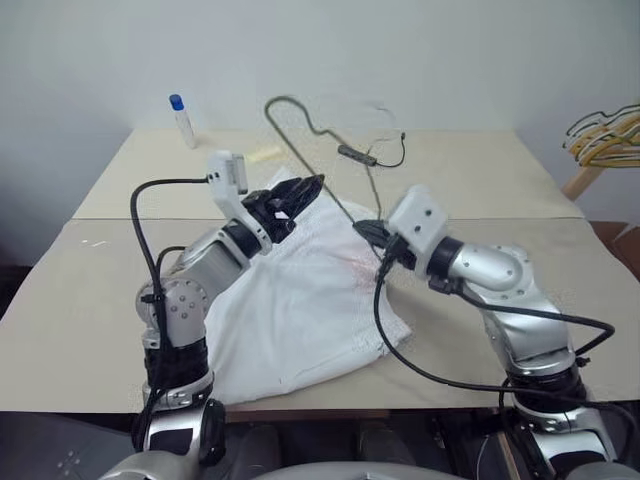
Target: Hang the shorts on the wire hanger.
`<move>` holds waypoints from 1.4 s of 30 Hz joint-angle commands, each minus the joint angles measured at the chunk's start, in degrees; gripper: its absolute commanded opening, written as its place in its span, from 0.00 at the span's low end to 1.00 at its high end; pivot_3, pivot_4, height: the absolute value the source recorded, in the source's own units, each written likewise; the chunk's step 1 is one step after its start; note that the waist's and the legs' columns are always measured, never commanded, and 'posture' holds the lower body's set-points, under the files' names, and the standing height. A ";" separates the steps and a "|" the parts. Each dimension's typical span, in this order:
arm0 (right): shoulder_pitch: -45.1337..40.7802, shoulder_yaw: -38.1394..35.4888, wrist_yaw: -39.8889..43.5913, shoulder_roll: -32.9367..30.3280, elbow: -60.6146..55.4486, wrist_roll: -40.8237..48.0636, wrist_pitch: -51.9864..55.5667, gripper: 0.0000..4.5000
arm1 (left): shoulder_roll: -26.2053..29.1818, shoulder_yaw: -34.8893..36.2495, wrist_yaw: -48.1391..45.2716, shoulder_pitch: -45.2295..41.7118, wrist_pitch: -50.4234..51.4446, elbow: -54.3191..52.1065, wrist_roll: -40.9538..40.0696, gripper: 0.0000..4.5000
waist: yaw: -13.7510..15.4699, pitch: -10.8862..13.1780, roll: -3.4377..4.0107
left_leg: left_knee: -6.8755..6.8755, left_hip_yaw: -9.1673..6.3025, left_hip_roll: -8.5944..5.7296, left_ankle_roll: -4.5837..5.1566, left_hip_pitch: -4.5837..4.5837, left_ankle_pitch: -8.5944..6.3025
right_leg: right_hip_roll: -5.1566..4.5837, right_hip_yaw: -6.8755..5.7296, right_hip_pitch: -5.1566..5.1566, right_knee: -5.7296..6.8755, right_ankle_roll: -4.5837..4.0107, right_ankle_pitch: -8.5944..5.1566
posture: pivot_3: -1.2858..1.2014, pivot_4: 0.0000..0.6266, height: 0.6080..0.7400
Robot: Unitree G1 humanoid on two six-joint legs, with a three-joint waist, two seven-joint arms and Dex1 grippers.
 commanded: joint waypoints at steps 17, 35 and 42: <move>-2.32 -1.69 -5.79 1.03 1.66 -0.59 0.63 0.00 | 6.88 -4.99 -11.45 2.48 -4.55 -5.12 2.64 0.35 | -1.47 0.00 0.00 | -0.05 -0.07 0.00 0.00 -0.04 0.00 | -0.01 -0.04 0.01 -0.08 0.02 -0.01 | 0.48 0.00 1.00; 1.80 1.72 -6.80 2.62 -0.10 -2.59 -3.90 0.00 | 1.85 -0.70 -6.62 1.13 -4.36 -1.61 -0.66 0.37 | -2.49 0.00 0.00 | -0.04 -0.17 -0.03 0.00 -0.12 0.00 | -0.03 -0.09 0.01 -0.14 0.03 -0.02 | 0.47 0.00 1.00; 3.57 3.51 -8.29 3.29 -0.21 -5.65 -6.90 0.00 | 2.05 -0.77 -4.38 2.32 -2.61 -3.15 -2.50 0.01 | -3.44 0.00 0.00 | -0.04 -0.30 -0.04 0.00 -0.19 0.00 | -0.04 -0.17 0.00 -0.17 0.04 -0.02 | 0.46 0.00 1.00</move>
